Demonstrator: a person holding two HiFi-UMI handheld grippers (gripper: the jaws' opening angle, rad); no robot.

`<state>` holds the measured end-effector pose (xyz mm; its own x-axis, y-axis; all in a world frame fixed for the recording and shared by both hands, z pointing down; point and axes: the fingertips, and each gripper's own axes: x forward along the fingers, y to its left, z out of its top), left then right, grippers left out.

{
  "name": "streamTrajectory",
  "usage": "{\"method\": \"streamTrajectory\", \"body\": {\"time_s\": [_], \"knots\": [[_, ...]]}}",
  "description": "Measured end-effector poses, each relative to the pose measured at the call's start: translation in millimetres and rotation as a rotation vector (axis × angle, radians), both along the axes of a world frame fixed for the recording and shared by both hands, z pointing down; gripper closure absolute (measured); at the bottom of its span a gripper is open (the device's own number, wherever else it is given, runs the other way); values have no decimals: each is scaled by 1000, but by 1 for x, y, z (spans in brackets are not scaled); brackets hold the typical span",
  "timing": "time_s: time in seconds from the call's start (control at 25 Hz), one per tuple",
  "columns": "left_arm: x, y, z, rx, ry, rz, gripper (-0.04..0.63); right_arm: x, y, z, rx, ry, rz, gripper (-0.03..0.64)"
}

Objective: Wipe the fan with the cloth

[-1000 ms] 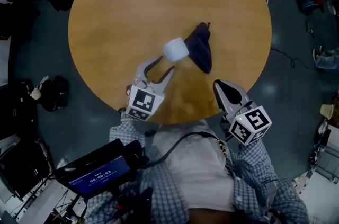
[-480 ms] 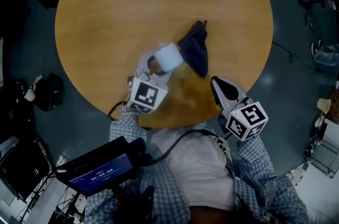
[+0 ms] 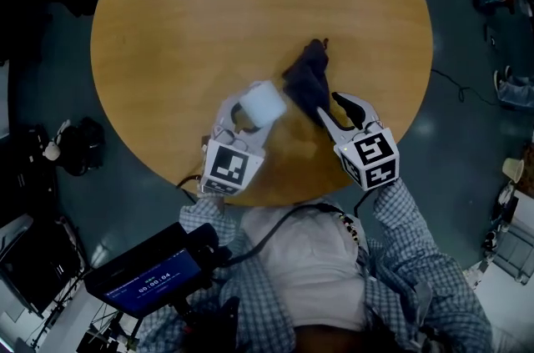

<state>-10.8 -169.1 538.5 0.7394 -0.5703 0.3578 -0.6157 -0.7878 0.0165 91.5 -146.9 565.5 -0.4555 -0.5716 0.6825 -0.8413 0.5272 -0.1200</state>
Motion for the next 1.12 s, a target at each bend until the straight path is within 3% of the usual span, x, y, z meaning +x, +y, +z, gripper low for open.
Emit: {"method": "streamTrajectory", "body": {"time_s": [0.2, 0.28, 0.44, 0.6, 0.72, 0.88, 1.0, 1.12], "knots": [[-11, 3, -13, -21, 55, -70, 446, -10, -27, 46, -54, 152, -61, 386], [-17, 3, -17, -38, 87, -106, 446, -11, -27, 63, -96, 164, -62, 376], [-35, 9, -42, -46, 136, -173, 446, -16, -19, 59, -131, 122, -52, 479], [-47, 8, -64, -26, 171, -214, 447, -18, -25, 28, -75, 71, -19, 511], [-56, 8, -78, -11, 188, -230, 446, -27, -34, -28, 6, -59, 11, 514], [-60, 8, -103, 15, 204, -244, 447, -51, -38, -150, 197, -301, 1, 514], [-55, 18, -135, 12, 221, -249, 446, -81, -10, -253, 376, -439, -103, 514], [-53, 21, -153, 29, 231, -251, 448, -118, 27, -317, 521, -497, -267, 514]]}}
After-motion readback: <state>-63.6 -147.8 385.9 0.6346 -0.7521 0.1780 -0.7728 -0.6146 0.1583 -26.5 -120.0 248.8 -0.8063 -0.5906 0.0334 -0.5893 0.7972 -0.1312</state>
